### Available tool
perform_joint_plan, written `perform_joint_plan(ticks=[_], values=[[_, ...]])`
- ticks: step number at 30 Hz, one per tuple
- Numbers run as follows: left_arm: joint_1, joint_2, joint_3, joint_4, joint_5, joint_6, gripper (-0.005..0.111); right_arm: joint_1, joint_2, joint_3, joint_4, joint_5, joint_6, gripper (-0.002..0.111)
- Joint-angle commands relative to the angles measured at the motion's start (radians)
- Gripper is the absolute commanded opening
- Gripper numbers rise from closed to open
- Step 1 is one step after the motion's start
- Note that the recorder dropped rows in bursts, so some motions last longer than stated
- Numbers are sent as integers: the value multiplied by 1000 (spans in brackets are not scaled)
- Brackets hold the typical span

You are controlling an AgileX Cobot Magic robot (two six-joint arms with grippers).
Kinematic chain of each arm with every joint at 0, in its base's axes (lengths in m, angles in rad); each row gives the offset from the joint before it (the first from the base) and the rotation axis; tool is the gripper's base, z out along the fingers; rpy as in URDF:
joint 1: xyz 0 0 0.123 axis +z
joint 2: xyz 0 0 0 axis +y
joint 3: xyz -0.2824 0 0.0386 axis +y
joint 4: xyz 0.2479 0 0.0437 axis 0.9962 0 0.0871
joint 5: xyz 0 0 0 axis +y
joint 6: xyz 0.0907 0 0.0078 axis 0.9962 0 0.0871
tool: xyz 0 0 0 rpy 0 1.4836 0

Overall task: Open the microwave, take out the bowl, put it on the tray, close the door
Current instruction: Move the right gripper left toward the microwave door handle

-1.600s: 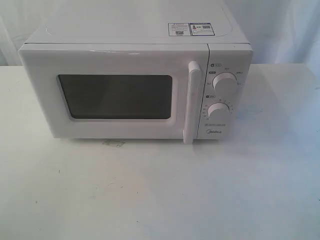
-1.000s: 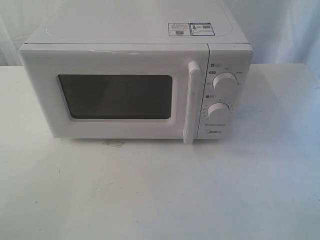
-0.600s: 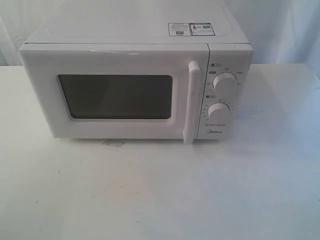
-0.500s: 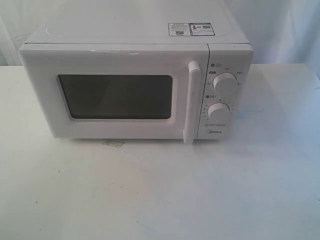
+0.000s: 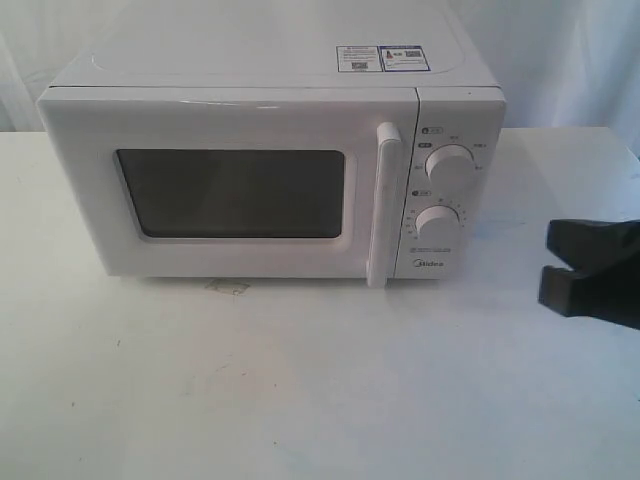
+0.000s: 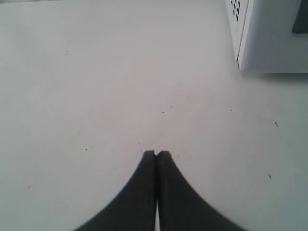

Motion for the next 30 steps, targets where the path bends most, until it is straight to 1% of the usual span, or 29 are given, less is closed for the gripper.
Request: perform_joint_plan(ticks=[1,4,7,11,16,18,21,23,25,26,27,28,29,30], values=[[3,-4,5,-8,1,-5,0,32,90,-8,16,-48,-25,0],[3,-4,5,-8,1,-5,0,32,111,-8,19,-35,45,0],[3,-4,5,-8,1,-5,0,32,111,-8,19,-30,60,0],[3,-4,5,-8,1,-5,0,32,111,-8,19,-40,-4,0],[3,-4,5,-8,1,-5,0,32,111,-8,56,-108,-78,0],[3,-4,5,-8,1,-5,0,32,111,-8,114,-125,-145,0],[3,-4,5,-8,1,-5,0,32,111,-9,263,-131,-312,0],[3,-4,5,-8,1,-5,0,50,113,-21,369,-110,-421,0],[3,-4,5,-8,1,-5,0,59,124,-51,470,-25,-517,0],[3,-4,5,-8,1,-5,0,59,135,-72,524,42,-568,0],[3,-4,5,-8,1,-5,0,59,164,-112,611,158,-659,0],[3,-4,5,-8,1,-5,0,59,182,-127,652,205,-704,0],[3,-4,5,-8,1,-5,0,59,221,-146,717,255,-790,0],[3,-4,5,-8,1,-5,0,59,241,-149,765,259,-857,0]])
